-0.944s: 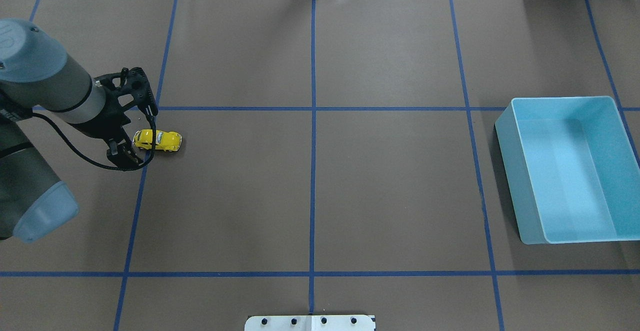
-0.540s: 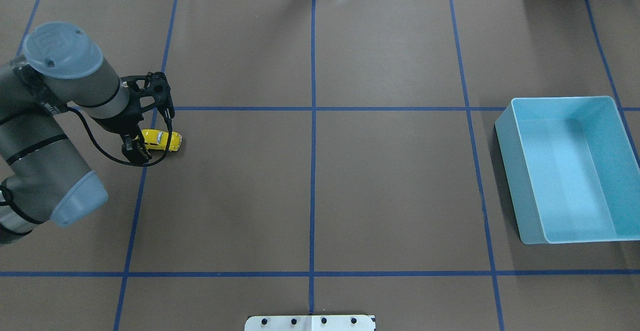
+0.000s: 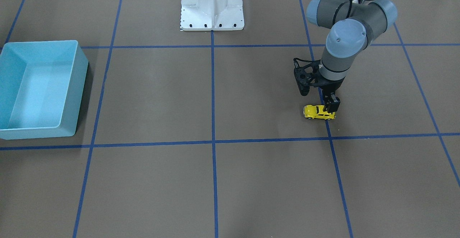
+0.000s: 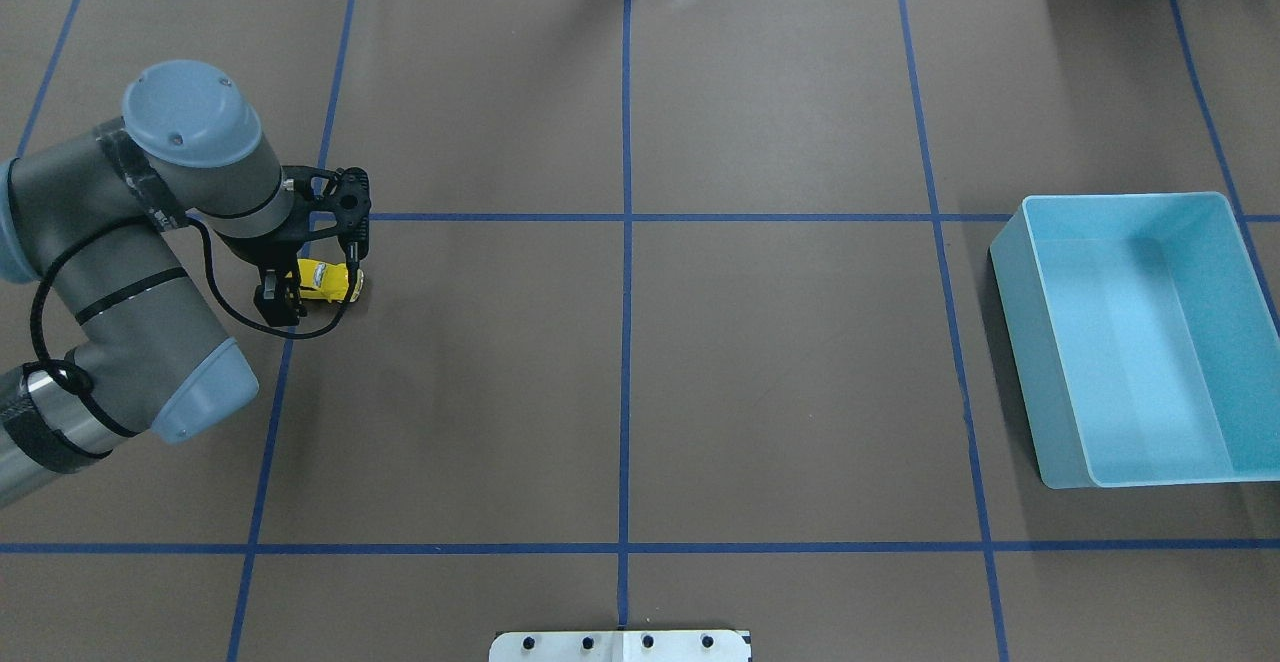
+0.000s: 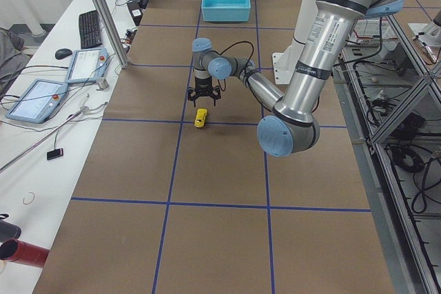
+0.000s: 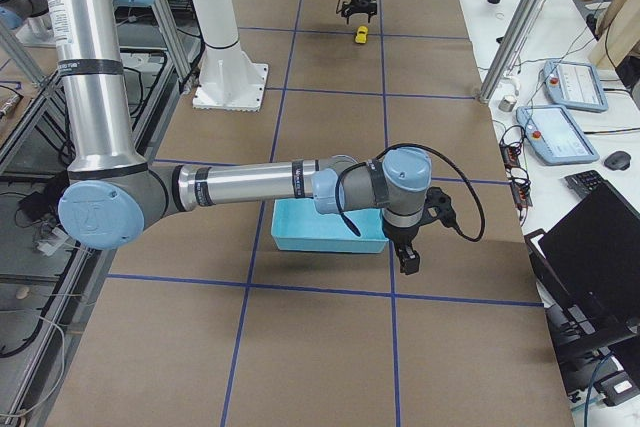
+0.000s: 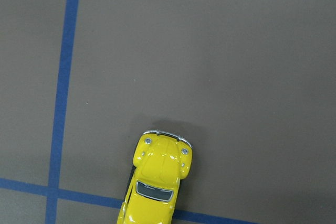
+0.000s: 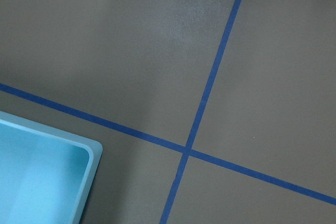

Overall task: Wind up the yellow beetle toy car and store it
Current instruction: 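Close the left gripper on the car, pressing it onto the table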

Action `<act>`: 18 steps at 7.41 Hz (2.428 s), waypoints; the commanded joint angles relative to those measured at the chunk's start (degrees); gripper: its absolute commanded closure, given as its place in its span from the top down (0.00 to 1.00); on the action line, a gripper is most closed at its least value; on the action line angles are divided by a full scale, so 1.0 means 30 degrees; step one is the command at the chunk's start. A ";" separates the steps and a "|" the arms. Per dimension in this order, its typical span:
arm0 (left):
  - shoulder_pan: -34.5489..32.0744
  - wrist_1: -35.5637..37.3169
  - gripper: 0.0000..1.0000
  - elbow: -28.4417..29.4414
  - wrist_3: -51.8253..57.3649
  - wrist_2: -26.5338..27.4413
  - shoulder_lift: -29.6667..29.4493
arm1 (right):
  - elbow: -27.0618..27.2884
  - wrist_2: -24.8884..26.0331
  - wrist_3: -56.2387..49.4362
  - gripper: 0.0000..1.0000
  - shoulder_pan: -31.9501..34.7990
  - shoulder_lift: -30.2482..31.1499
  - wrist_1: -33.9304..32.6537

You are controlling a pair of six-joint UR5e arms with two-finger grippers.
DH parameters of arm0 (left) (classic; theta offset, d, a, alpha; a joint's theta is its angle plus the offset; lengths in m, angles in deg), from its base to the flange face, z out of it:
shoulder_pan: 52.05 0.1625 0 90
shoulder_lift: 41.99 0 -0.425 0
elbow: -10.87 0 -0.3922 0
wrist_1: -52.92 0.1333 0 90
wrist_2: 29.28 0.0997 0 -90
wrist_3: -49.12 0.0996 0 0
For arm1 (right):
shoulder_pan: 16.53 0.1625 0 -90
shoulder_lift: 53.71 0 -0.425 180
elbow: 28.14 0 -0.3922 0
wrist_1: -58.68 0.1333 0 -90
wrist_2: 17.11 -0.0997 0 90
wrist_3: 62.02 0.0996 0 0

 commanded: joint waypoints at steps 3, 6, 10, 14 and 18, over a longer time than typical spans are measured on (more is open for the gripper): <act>0.0041 -0.0052 1.00 0.2332 0.0613 0.0743 -0.1436 | 0.0017 0.0008 0.0001 1.00 -0.0057 -0.0028 0.0000; 0.0711 -0.0198 1.00 0.3070 0.0380 0.0713 -0.1558 | 0.0017 0.0008 0.0001 1.00 -0.0057 0.0001 0.0000; 0.1096 -0.0316 1.00 0.3452 0.0554 0.0713 -0.1499 | -0.0012 0.0008 0.0001 1.00 -0.0057 -0.0028 0.0000; 0.0745 -0.0316 0.93 0.3481 0.0642 0.0713 -0.1499 | -0.0012 0.0008 0.0001 1.00 -0.0057 0.0001 0.0000; 0.0715 -0.0316 0.82 0.3716 0.0584 0.0713 -0.1587 | 0.0017 0.0008 0.0001 1.00 -0.0057 0.0001 0.0000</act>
